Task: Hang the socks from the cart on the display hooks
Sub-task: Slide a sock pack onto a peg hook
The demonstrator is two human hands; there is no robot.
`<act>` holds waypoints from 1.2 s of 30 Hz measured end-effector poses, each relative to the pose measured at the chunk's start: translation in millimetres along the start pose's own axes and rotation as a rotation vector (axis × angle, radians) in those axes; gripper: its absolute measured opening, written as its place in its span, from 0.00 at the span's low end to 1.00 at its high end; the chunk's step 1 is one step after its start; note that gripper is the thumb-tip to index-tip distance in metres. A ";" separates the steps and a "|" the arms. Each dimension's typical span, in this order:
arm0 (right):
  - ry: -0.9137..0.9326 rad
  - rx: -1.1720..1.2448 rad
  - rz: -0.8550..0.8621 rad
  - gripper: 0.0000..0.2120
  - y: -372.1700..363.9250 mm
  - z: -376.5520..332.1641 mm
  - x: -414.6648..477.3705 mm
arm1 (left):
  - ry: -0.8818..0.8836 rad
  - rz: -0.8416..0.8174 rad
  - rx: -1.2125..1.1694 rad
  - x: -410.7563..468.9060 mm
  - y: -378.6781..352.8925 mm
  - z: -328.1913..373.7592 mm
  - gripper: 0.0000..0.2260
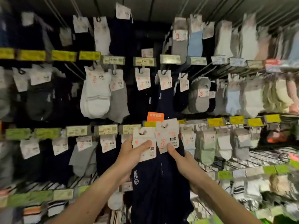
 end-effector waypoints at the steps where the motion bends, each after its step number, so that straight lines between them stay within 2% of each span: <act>1: 0.027 0.010 -0.009 0.11 2.1 -12.4 1.7 | -0.033 -0.004 0.031 4.2 -3.4 10.4 0.11; 4: 0.121 0.036 0.002 0.08 11.4 -46.8 13.7 | -0.109 0.035 0.058 18.4 -12.5 39.3 0.07; 9: 0.246 0.033 0.036 0.08 26.1 -90.4 42.8 | -0.222 0.047 0.106 50.5 -29.3 78.9 0.10; 16: 0.335 -0.019 0.084 0.06 48.0 -108.3 93.8 | -0.401 0.032 0.222 110.2 -49.0 107.5 0.07; 23: 0.392 -0.046 0.147 0.08 80.5 -124.1 141.2 | -0.482 -0.048 0.336 171.5 -77.8 124.4 0.07; 26: 0.416 -0.068 0.166 0.10 94.5 -134.4 160.3 | -0.501 -0.020 0.336 198.9 -89.1 134.7 0.05; 29: 0.455 -0.084 0.169 0.09 108.0 -143.8 181.6 | -0.532 0.021 0.339 225.6 -97.3 142.3 0.11; 34: 0.512 -0.097 0.186 0.09 124.2 -155.4 214.0 | -0.561 0.159 0.372 256.8 -104.3 159.6 0.15; 36: 0.524 -0.110 0.178 0.10 127.1 -157.3 224.8 | -0.572 0.193 0.391 266.1 -108.1 165.8 0.14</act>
Point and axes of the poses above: each hand's wrist, its own x-axis towards the middle knuckle, its own y-axis out of the back of the hand, z = x × y, the point moved 6 cm from there along x, towards the middle knuckle, and after that the axes turned 3 degrees about y, right-handed, at the moved point
